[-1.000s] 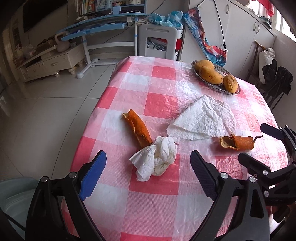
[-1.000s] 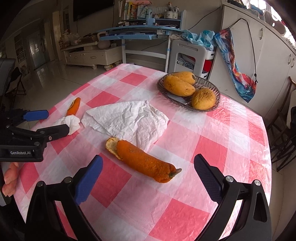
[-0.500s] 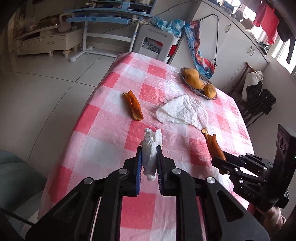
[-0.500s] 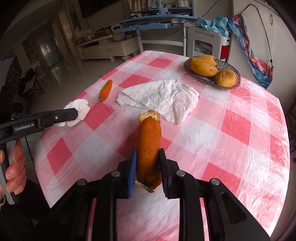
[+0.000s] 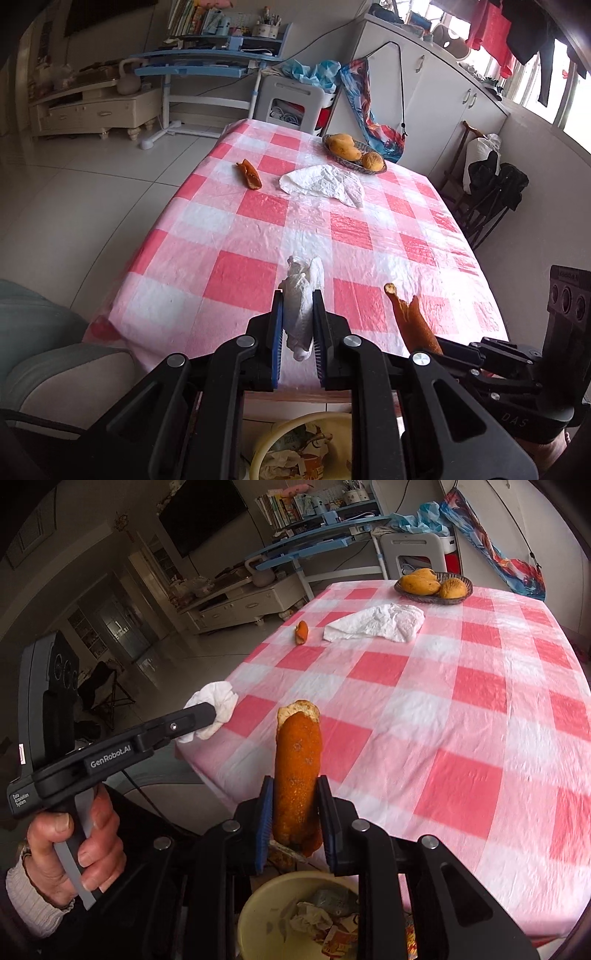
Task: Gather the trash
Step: 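Carry the tissue and orange peel over the yellow basin and release both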
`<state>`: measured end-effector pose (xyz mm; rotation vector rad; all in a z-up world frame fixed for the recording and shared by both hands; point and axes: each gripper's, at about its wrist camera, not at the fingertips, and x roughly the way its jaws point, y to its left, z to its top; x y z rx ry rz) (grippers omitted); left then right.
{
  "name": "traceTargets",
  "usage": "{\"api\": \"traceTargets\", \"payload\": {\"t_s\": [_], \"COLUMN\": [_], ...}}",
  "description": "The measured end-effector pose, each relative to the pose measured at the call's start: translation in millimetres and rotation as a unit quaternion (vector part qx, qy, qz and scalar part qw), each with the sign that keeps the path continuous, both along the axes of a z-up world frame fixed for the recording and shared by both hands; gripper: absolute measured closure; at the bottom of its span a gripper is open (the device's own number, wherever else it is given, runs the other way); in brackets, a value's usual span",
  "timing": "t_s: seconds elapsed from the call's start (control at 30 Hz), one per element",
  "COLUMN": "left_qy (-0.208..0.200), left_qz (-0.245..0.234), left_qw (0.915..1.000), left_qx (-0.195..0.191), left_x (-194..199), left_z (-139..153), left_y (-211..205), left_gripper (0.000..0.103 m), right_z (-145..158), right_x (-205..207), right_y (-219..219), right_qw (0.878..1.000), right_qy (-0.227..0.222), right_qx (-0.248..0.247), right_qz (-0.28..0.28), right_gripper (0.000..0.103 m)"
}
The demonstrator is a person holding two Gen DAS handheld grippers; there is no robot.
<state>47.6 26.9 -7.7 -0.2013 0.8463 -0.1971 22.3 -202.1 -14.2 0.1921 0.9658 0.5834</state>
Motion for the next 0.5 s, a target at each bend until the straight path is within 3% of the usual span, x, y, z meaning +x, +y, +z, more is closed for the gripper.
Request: {"api": "traceTargets", "payload": {"t_s": [0.2, 0.4, 0.5], "left_qy": [-0.014, -0.023, -0.018], "left_qz": [-0.003, -0.007, -0.008], "left_qw": [0.9999, 0.9997, 0.9998], "left_qx": [0.009, 0.005, 0.006], "left_x": [-31, -58, -70], "left_z": [6, 11, 10], "left_y": [-2, -1, -2], "left_gripper": [0.089, 0.089, 0.089], "right_z": [-18, -55, -59], "right_x": [-42, -70, -70], "right_y": [12, 30, 26], "right_qw": [0.999, 0.989, 0.989], "right_qy": [0.038, 0.116, 0.125], "right_qx": [-0.024, -0.079, -0.085], "right_qz": [0.021, 0.04, 0.01], "right_gripper": [0.079, 0.078, 0.073]}}
